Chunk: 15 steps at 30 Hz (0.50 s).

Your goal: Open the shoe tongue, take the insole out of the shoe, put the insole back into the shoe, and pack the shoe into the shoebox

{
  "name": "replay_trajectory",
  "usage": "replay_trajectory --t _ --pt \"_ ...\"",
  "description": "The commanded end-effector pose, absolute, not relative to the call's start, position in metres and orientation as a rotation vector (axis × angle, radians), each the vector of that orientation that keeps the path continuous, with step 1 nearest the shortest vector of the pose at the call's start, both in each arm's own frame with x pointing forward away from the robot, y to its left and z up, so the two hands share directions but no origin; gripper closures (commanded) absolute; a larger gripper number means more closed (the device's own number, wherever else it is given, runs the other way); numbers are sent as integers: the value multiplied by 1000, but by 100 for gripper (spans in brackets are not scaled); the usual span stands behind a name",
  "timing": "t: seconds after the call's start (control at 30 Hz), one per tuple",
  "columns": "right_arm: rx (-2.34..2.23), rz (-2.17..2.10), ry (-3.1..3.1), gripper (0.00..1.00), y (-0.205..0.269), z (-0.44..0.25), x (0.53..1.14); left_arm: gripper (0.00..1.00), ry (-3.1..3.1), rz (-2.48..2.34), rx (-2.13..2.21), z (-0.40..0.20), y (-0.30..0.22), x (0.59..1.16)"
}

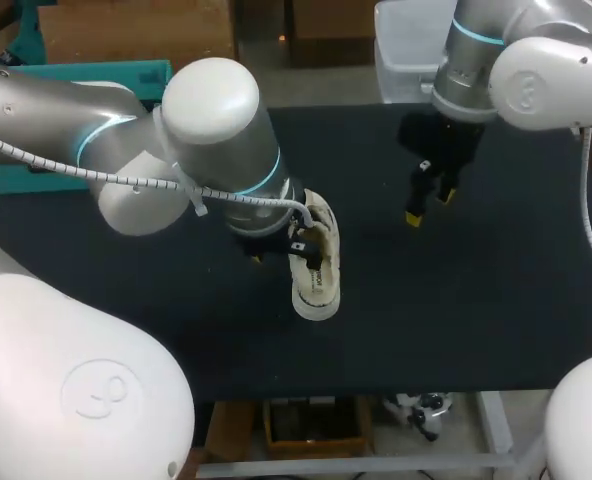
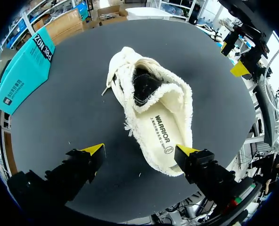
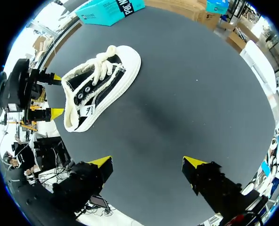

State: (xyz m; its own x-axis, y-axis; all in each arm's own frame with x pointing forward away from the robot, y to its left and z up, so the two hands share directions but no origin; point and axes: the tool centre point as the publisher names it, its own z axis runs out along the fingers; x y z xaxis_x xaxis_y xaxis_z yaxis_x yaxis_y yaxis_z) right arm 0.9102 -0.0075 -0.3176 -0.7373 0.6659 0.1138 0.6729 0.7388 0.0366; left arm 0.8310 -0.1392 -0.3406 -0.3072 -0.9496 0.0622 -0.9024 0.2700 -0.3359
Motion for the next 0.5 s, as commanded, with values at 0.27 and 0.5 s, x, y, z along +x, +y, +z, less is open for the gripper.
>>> replay_trajectory --t 0.27,0.5 --pt "-906 -84 -3002 0 -13 -312 898 19 2296 -466 -1809 -345 -145 852" --pt "-753 -60 -3093 0 -16 -309 892 27 2264 -452 -1859 -353 -143 864"
